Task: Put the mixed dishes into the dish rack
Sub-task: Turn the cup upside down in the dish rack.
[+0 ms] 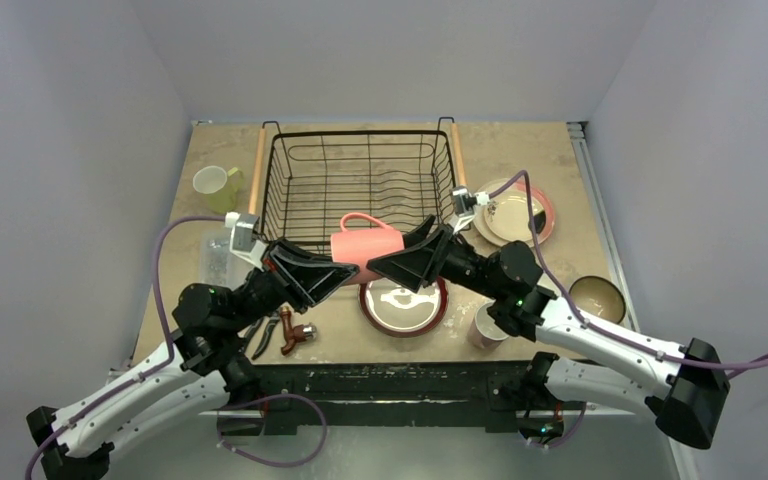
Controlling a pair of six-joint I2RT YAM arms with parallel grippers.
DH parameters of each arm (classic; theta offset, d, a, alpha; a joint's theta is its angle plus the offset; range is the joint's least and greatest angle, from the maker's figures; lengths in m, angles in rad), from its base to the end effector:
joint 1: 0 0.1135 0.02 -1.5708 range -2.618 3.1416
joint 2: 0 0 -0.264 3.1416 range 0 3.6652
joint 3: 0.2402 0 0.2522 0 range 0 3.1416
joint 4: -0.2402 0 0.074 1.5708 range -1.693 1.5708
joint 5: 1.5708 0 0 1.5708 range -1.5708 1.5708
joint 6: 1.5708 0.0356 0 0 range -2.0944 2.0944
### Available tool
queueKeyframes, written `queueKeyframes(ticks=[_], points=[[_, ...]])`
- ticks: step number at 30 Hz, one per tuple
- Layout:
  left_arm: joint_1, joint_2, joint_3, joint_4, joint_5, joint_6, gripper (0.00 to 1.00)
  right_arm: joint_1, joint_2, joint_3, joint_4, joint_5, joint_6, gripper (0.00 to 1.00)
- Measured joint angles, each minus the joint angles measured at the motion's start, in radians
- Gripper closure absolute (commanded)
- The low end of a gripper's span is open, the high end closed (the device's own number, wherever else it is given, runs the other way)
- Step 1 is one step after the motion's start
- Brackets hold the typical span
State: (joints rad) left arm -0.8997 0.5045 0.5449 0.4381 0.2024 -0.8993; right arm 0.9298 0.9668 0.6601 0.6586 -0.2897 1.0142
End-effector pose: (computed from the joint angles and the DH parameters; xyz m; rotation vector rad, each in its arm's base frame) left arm 0.0739 -0.1046 0.3611 0.2102 1.2564 -1.6979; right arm 0.1253 0.1850 0.3513 -0.2399 1.4516 1.8225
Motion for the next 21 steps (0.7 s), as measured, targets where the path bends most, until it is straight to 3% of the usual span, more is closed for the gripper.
queueKeyframes(ticks=[16, 19, 21], points=[[0.0, 0.033, -0.021, 0.091, 0.0, -0.041, 1.0, 0.006, 0.029, 0.014, 0.045, -0.013, 0.015, 0.02], [0.0, 0.034, -0.021, 0.092, -0.001, -0.044, 1.0, 0.006, 0.03, 0.015, 0.048, -0.013, 0.015, 0.14], [0.0, 0.034, -0.022, 0.092, -0.001, -0.049, 1.0, 0.006, 0.037, 0.015, 0.06, -0.016, 0.017, 0.32]])
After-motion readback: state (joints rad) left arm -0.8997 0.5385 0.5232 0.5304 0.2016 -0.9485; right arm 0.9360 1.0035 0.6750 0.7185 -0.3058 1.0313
